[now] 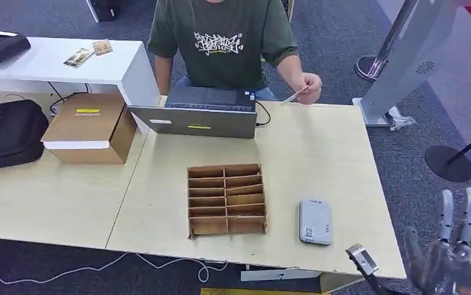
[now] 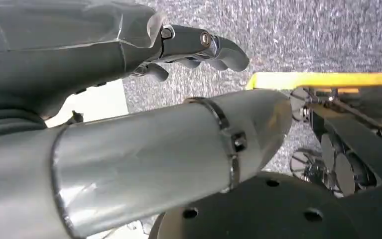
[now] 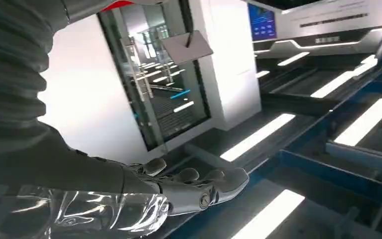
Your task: Pass the card to the sensor for recognition and then transmit it.
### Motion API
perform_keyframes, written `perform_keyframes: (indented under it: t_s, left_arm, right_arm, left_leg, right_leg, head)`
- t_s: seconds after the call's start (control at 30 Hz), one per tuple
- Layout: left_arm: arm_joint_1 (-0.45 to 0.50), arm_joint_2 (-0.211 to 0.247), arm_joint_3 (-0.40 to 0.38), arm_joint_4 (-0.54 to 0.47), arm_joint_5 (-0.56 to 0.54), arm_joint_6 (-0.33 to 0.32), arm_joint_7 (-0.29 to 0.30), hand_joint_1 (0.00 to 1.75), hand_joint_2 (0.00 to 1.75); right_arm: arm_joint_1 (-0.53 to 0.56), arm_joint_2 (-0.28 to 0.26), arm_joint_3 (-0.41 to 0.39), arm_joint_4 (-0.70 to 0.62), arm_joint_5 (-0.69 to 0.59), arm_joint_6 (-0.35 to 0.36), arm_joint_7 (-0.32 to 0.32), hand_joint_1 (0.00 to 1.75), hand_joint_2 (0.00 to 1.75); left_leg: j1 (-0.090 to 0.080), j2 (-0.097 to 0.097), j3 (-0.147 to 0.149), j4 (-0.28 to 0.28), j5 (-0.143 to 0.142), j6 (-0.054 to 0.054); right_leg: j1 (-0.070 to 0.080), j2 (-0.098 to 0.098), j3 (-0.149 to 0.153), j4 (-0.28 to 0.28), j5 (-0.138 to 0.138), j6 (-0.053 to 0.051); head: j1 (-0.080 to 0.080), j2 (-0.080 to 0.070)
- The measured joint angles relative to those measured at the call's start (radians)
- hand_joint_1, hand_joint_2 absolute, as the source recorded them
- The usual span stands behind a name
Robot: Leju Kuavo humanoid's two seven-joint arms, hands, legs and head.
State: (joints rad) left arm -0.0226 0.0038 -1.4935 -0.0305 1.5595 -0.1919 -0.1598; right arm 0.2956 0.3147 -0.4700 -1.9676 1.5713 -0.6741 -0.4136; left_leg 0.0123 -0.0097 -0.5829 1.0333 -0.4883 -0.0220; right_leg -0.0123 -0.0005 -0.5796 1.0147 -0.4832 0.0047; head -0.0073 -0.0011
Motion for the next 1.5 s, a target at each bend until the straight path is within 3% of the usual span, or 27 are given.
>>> perform_keyframes:
  t_s: [0.07, 0.13, 0.17, 0.2, 0.23, 0.27, 0.3, 0.33, 0.37, 0.43, 0.47, 0.57, 0.63, 0.87, 1.2, 1.5]
  left_arm:
    - [0.0, 0.006, 0.0, 0.0, -0.014, -0.006, -0.001, 0.0, 0.0]
    - [0.0, 0.011, -0.002, 0.0, -0.027, -0.013, -0.001, 0.0, 0.0]
    - [-0.001, 0.014, -0.004, 0.0, -0.034, -0.017, -0.001, 0.0, 0.0]
    - [-0.001, 0.018, -0.005, 0.0, -0.04, -0.018, 0.0, 0.0, 0.0]
    - [-0.004, 0.024, -0.006, 0.0, -0.05, -0.019, 0.002, 0.0, 0.0]
    - [-0.013, 0.024, -0.008, 0.0, -0.055, -0.019, 0.003, 0.0, 0.0]
    - [-0.023, 0.029, -0.011, 0.0, -0.057, -0.021, 0.003, 0.0, 0.0]
    - [-0.026, 0.037, -0.015, 0.0, -0.058, -0.021, 0.006, 0.0, 0.0]
    - [-0.026, 0.041, -0.018, 0.0, -0.062, -0.021, 0.009, 0.0, 0.0]
    - [-0.028, 0.049, -0.024, 0.0, -0.069, -0.021, 0.014, 0.0, 0.0]
    - [-0.031, 0.052, -0.025, 0.0, -0.07, -0.021, 0.015, 0.0, 0.0]
    - [-0.028, 0.057, -0.032, 0.0, -0.082, -0.021, 0.023, 0.0, 0.0]
    - [-0.03, 0.061, -0.036, 0.0, -0.087, -0.018, 0.026, 0.0, 0.0]
    - [-0.031, 0.07, -0.045, 0.0, -0.103, -0.018, 0.034, 0.0, 0.0]
    - [-0.032, 0.078, -0.047, 0.0, -0.103, -0.018, 0.034, 0.0, 0.0]
    - [-0.03, 0.083, -0.047, 0.0, -0.097, -0.021, 0.035, 0.0, 0.0]
  right_arm:
    - [-0.019, -0.001, -0.011, 0.034, 0.0, 0.004, -0.043, 0.0, 1.75]
    - [-0.044, -0.013, -0.012, 0.068, 0.0, 0.022, -0.037, 0.0, 1.75]
    - [-0.068, -0.032, -0.006, 0.087, 0.0, 0.068, 0.026, 0.0, 1.75]
    - [-0.128, -0.091, 0.012, 0.102, 0.0, 0.123, 0.108, 0.0, 1.75]
    - [-0.215, -0.197, 0.071, 0.147, 0.003, 0.208, 0.288, 0.0, 1.75]
    - [-0.291, -0.277, 0.131, 0.181, 0.004, 0.239, 0.46, 0.0, 1.75]
    - [-0.359, -0.344, 0.209, 0.214, 0.005, 0.248, 0.689, 0.0, 1.75]
    - [-0.411, -0.388, 0.317, 0.245, 0.005, 0.246, 0.943, 0.0, 1.75]
    - [-0.468, -0.42, 0.466, 0.303, 0.002, 0.233, 1.14, 0.0, 1.75]
    - [-0.537, -0.48, 0.726, 0.408, 0.004, 0.214, 1.143, 0.0, 1.75]
    - [-0.569, -0.495, 0.817, 0.453, 0.003, 0.199, 1.127, 0.0, 1.75]
    - [-0.682, -0.52, 0.959, 0.598, 0.002, 0.154, 0.967, 0.0, 1.75]
    - [-0.742, -0.519, 0.989, 0.688, 0.002, 0.121, 0.897, 0.0, 1.75]
    - [-0.882, -0.513, 1.072, 0.925, 0.002, 0.04, 0.834, 0.0, 1.75]
    - [-0.97, -0.507, 1.177, 1.06, 0.002, 0.023, 0.885, 0.0, 1.75]
    - [-1.009, -0.507, 1.219, 1.125, 0.001, -0.001, 0.865, 0.0, 1.75]
  left_leg:
    - [0.0, -0.001, -0.001, 0.0, 0.0, 0.0]
    - [0.0, -0.001, -0.001, 0.0, 0.0, 0.0]
    - [0.0, -0.001, -0.01, -0.002, 0.0, 0.0]
    - [-0.001, 0.001, -0.011, -0.001, 0.0, 0.0]
    - [-0.003, 0.005, -0.012, -0.001, 0.001, 0.001]
    - [-0.004, 0.005, -0.014, -0.001, 0.003, 0.005]
    - [-0.004, 0.004, -0.015, -0.001, 0.005, 0.006]
    - [-0.002, 0.0, -0.014, -0.001, 0.005, 0.006]
    - [-0.002, 0.001, -0.011, 0.0, 0.006, 0.005]
    - [-0.003, 0.004, -0.008, 0.0, 0.007, 0.003]
    - [-0.001, 0.001, -0.002, 0.001, 0.009, 0.003]
    - [0.0, -0.002, -0.006, 0.0, 0.011, 0.001]
    - [0.0, -0.002, -0.006, 0.0, 0.011, 0.001]
    - [0.0, -0.002, -0.006, 0.0, 0.01, 0.0]
    - [0.0, -0.002, -0.006, 0.0, 0.01, 0.0]
    - [0.0, -0.002, -0.006, 0.0, 0.01, 0.0]
  right_leg:
    - [0.0, -0.001, 0.0, 0.0, 0.0, 0.0]
    - [0.0, -0.001, 0.001, 0.0, 0.0, 0.0]
    - [0.0, -0.001, 0.003, 0.001, 0.0, 0.0]
    - [0.0, 0.002, 0.002, 0.002, 0.001, 0.0]
    - [-0.004, 0.002, -0.002, 0.003, 0.004, 0.001]
    - [-0.006, 0.002, -0.005, 0.003, 0.005, 0.003]
    - [-0.004, 0.002, -0.003, 0.002, 0.005, 0.006]
    - [-0.004, -0.001, -0.001, 0.0, 0.005, 0.005]
    - [-0.002, 0.001, -0.001, 0.0, 0.007, 0.004]
    - [-0.003, 0.004, -0.004, 0.001, 0.008, 0.002]
    - [-0.002, 0.002, -0.005, 0.001, 0.008, 0.002]
    - [-0.001, -0.001, -0.006, 0.003, 0.008, 0.001]
    - [0.0, -0.001, -0.007, 0.003, 0.008, 0.001]
    - [0.0, -0.001, -0.006, 0.002, 0.008, 0.001]
    - [0.0, 0.0, -0.007, 0.002, 0.008, 0.001]
    - [0.0, -0.001, -0.007, 0.002, 0.008, 0.001]
  head:
    - [0.0, 0.0]
    - [0.0, 0.0]
    - [0.0, 0.0]
    - [0.0, 0.0]
    - [-0.003, 0.0]
    - [-0.006, 0.0]
    - [-0.004, 0.0]
    - [0.002, 0.0]
    - [0.006, 0.0]
    - [-0.003, 0.0]
    - [-0.003, 0.0]
    - [-0.003, 0.0]
    - [-0.002, 0.0]
    - [-0.002, 0.0]
    - [-0.003, 0.0]
    - [-0.003, 0.0]
